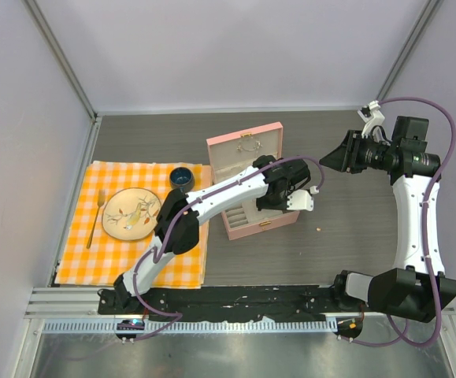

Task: Organize the mixed jewelry

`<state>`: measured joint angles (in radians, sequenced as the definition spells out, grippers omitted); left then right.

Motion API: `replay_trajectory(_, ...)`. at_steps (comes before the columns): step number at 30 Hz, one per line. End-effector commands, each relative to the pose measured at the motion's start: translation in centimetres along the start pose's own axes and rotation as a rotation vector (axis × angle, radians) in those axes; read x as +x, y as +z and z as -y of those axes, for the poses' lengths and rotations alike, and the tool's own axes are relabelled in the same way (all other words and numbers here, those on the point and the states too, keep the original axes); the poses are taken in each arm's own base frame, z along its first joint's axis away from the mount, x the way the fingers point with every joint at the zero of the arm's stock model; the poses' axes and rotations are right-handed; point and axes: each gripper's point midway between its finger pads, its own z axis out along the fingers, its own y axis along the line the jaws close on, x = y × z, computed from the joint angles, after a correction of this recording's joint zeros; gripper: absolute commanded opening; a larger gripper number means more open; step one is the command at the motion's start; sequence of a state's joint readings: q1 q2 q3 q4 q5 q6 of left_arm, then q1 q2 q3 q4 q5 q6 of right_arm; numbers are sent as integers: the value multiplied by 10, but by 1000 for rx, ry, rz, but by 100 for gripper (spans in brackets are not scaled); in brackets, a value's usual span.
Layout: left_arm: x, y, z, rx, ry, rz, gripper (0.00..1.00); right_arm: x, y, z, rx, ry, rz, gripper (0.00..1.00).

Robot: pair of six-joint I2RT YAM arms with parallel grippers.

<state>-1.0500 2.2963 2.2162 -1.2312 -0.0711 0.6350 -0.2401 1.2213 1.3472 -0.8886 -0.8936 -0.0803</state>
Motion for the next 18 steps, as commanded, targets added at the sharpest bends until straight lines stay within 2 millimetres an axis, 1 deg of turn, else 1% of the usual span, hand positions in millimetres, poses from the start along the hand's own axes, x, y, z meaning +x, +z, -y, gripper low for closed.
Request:
replay_trajectory(1, -9, -8, -3, -19, 7, 28, 0, -10, -6, -8, -13, -47, 46, 35)
replay_trajectory(7, -4, -3, 3, 3, 9, 13, 0, -10, -7, -8, -12, -47, 48, 35)
replay_trajectory(15, 0, -1, 8, 19, 9, 2, 0, -10, -7, -7, -10, -43, 49, 35)
replay_trajectory(18, 1, 1, 8, 18, 6, 1, 0, -10, -7, -6, -11, -42, 51, 35)
